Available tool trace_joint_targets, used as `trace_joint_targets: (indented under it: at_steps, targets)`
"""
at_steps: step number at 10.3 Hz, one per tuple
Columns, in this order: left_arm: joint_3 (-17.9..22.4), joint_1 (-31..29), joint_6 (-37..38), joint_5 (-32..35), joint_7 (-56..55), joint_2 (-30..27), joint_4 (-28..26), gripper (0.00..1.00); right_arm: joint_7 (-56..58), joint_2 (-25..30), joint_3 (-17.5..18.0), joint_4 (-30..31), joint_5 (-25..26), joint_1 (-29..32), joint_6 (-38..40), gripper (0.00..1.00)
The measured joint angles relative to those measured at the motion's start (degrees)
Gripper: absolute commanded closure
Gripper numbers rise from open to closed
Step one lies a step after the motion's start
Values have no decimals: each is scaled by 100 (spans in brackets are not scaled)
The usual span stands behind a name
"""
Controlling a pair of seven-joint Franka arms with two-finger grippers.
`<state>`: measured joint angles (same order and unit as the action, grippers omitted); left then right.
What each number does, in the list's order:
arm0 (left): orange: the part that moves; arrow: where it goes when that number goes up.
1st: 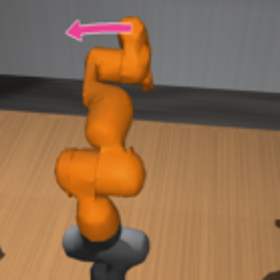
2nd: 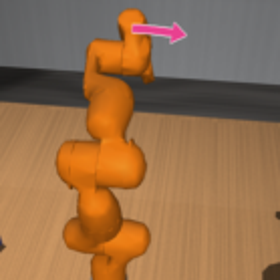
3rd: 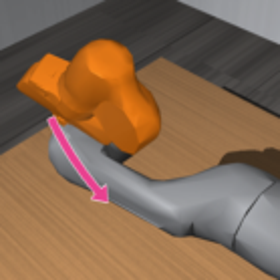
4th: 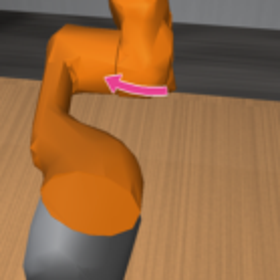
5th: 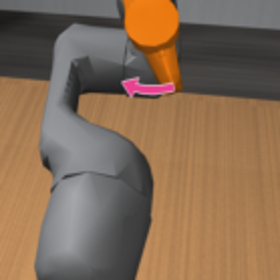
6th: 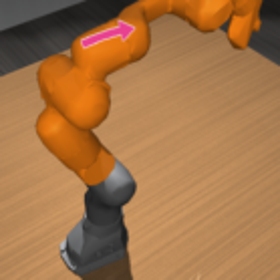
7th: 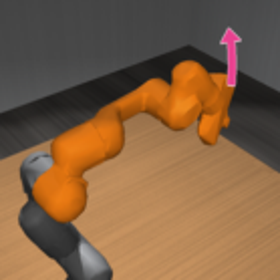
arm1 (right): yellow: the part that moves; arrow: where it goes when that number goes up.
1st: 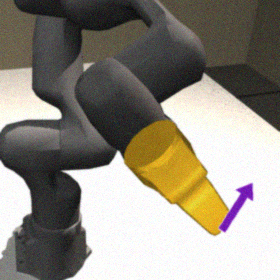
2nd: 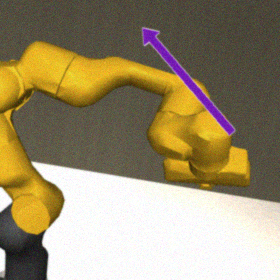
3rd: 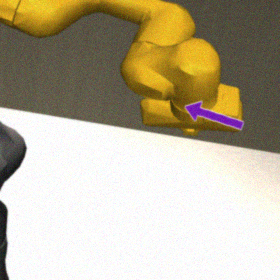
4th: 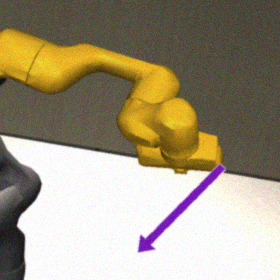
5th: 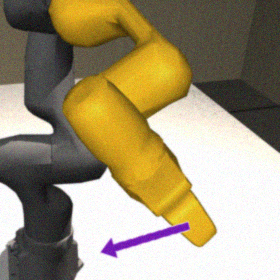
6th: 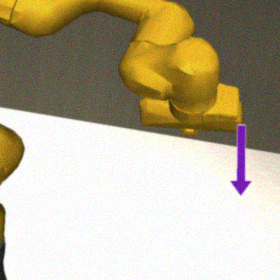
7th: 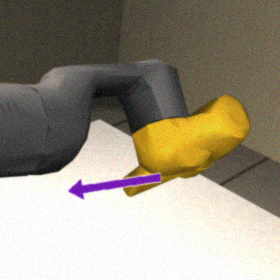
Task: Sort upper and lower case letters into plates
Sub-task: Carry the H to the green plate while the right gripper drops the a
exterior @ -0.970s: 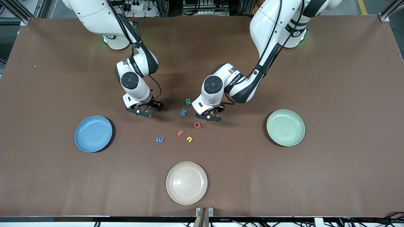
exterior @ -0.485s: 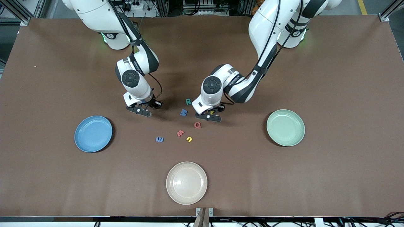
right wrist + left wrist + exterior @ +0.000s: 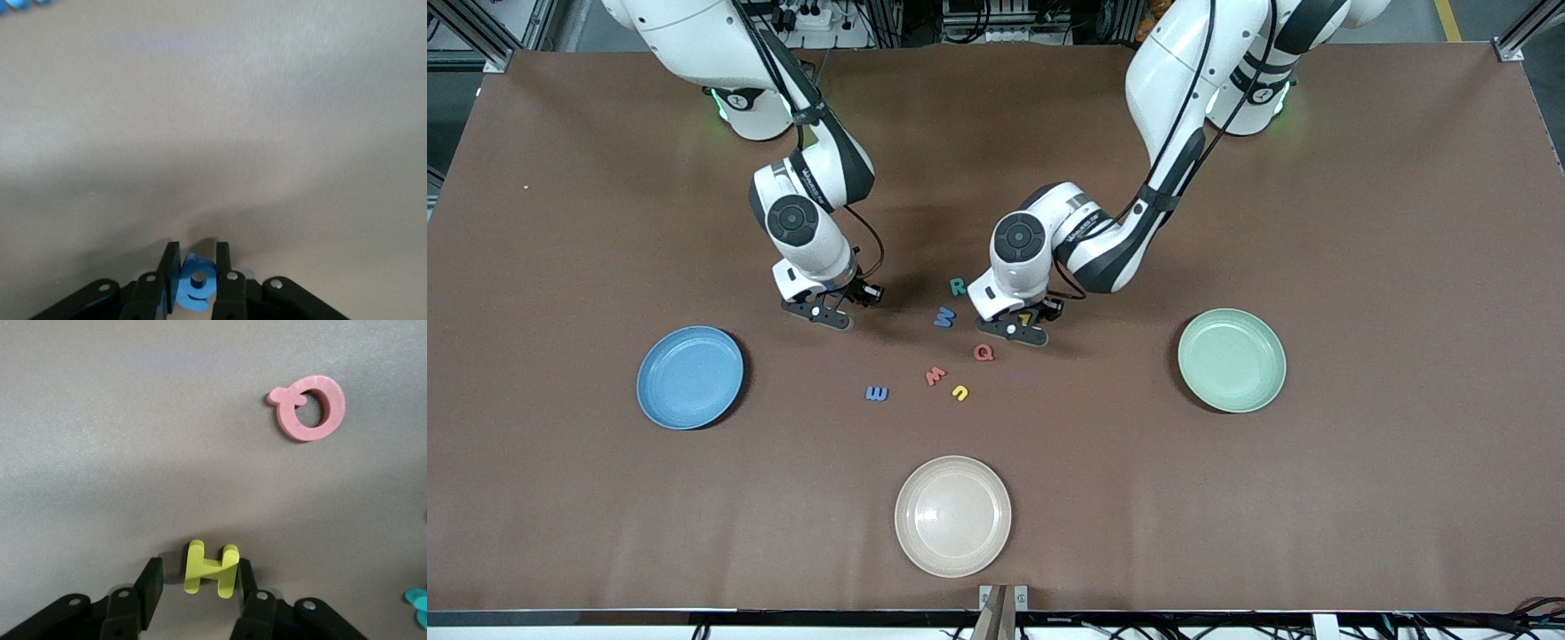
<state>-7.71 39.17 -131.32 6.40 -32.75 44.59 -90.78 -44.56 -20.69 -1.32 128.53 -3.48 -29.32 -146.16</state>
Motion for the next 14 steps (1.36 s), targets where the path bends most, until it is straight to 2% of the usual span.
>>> trace_joint_targets:
  at_steps: [1,2,3,4,6,8,10,12,14]
  targets:
    - [0,0,-5,9,7,0,0,52,51,54,-34,-178,1,79,262,100]
    - [0,0,-16,12,10,1,1,59,195,93,-57,-368,7,242,490,100]
    - [1,0,-29,14,10,2,2,74,461,109,-71,-531,13,481,591,100]
    - [1,-1,-38,17,27,3,4,93,872,107,-84,-657,21,795,620,100]
    - [1,-3,-68,17,41,1,16,99,1949,99,-116,-842,137,1529,624,100]
    - [13,-46,91,17,60,-54,59,100,2692,24,-139,-1096,717,2210,625,100]
    - [21,-365,1026,17,709,-364,136,100,2982,-224,-141,-1434,1278,2628,606,98]
    - [20,-814,2094,17,1541,-859,144,100,3069,-580,-139,-1784,1476,2805,535,74]
    - [32,-1281,2494,62,2466,-1230,-77,100,3072,-777,-127,-1976,1491,2812,530,73]
